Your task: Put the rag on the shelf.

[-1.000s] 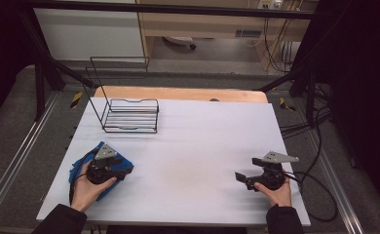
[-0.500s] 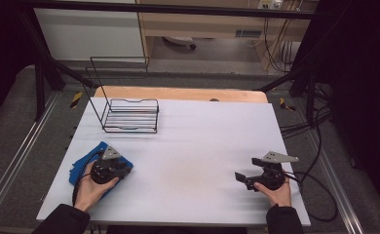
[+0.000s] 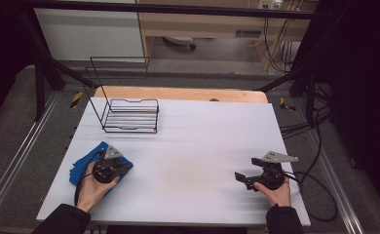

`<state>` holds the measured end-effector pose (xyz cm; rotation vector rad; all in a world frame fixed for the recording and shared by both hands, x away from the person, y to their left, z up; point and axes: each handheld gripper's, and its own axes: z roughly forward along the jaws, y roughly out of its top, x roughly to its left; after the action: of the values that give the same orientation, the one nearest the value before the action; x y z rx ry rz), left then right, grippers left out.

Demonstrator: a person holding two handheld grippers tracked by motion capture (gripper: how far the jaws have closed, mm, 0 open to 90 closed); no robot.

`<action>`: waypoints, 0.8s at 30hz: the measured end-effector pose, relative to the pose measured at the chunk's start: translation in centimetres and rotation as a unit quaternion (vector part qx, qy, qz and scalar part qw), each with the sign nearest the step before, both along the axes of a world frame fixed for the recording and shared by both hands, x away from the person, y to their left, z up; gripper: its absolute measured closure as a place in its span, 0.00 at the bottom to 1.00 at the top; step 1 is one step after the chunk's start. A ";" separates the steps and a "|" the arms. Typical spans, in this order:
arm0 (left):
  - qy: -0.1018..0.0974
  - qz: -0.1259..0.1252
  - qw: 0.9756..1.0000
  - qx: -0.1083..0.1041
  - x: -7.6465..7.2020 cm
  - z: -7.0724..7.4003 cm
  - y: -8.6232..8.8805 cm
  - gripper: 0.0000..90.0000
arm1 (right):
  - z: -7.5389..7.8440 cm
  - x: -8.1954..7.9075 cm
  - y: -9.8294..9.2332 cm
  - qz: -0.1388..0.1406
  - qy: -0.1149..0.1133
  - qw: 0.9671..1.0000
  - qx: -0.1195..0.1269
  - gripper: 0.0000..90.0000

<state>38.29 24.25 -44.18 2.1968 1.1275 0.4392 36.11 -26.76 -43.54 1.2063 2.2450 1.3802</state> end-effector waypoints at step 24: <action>0.013 -0.006 0.998 -0.069 -0.9 1.7 -0.3 0.96 | 0.0 0.0 0.0 0.002 0.000 1.000 0.002 0.02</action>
<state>37.41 23.93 -42.50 2.0927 1.1249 0.3187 36.13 -26.78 -43.52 1.2036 2.2462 1.3860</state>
